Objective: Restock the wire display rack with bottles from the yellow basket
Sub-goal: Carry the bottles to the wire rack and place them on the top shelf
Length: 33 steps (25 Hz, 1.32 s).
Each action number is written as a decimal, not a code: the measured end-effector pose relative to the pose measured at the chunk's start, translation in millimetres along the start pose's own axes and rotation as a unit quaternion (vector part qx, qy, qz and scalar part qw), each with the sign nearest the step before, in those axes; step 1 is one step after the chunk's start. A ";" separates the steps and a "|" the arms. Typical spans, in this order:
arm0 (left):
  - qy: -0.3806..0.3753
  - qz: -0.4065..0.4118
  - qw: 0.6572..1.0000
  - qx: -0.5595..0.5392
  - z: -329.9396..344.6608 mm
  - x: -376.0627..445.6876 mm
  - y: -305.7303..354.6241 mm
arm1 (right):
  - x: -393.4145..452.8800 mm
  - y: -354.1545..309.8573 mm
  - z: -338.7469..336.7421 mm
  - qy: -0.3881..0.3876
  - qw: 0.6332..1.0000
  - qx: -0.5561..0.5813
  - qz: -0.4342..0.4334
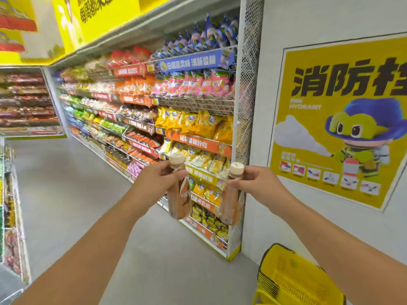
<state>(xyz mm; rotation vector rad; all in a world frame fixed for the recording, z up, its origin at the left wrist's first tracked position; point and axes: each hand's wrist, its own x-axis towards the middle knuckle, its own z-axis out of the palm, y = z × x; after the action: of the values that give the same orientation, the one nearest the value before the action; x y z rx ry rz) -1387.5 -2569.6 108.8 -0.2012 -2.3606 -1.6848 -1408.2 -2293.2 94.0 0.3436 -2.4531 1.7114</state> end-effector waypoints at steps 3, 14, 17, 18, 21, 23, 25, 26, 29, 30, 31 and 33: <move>0.031 0.004 0.999 -0.007 -9.6 1.0 28.0 | 7.8 -33.6 -16.0 -0.028 0.999 0.006 -0.026; 0.061 -0.001 0.998 -0.004 -6.8 -12.6 77.6 | 21.8 -81.0 -37.1 -0.065 0.992 0.051 -0.097; 0.077 -0.002 0.997 -0.004 -21.6 -22.0 79.7 | 19.0 -91.5 -22.3 -0.086 0.989 0.044 -0.108; 0.084 -0.003 0.996 -0.003 -30.9 -27.1 79.4 | 18.6 -96.7 -13.4 -0.095 0.988 0.045 -0.112; 0.097 -0.014 0.995 0.006 -69.1 -44.2 74.0 | 14.9 -114.9 20.8 -0.123 0.984 0.050 -0.116; 0.120 -0.027 0.992 0.003 -104.4 -62.6 67.1 | 11.2 -129.0 56.9 -0.149 0.979 0.055 -0.124; 0.145 -0.036 0.989 0.009 -143.9 -86.3 59.4 | 5.6 -142.9 100.6 -0.171 0.973 0.068 -0.136; 0.158 -0.041 0.987 0.016 -166.0 -100.5 55.5 | 2.1 -150.6 126.4 -0.182 0.971 0.071 -0.140; 0.201 -0.056 0.977 0.035 -241.7 -146.2 45.3 | -16.7 -185.1 208.2 -0.225 0.960 0.076 -0.147; 0.218 -0.061 0.973 0.044 -268.5 -160.9 42.1 | -23.0 -198.8 235.4 -0.241 0.956 0.080 -0.148; 0.235 -0.064 0.968 0.055 -297.6 -177.6 39.4 | -29.7 -214.2 264.7 -0.258 0.950 0.087 -0.149; 0.264 -0.069 0.959 0.069 -358.5 -213.7 34.5 | -43.9 -246.4 327.2 -0.289 0.939 0.098 -0.157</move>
<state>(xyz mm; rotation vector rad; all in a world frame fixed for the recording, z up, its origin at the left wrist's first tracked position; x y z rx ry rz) -1133.9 -2891.7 194.2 0.4001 -2.1006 -1.3939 -1294.4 -2676.4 193.4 1.3555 -2.3733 1.9065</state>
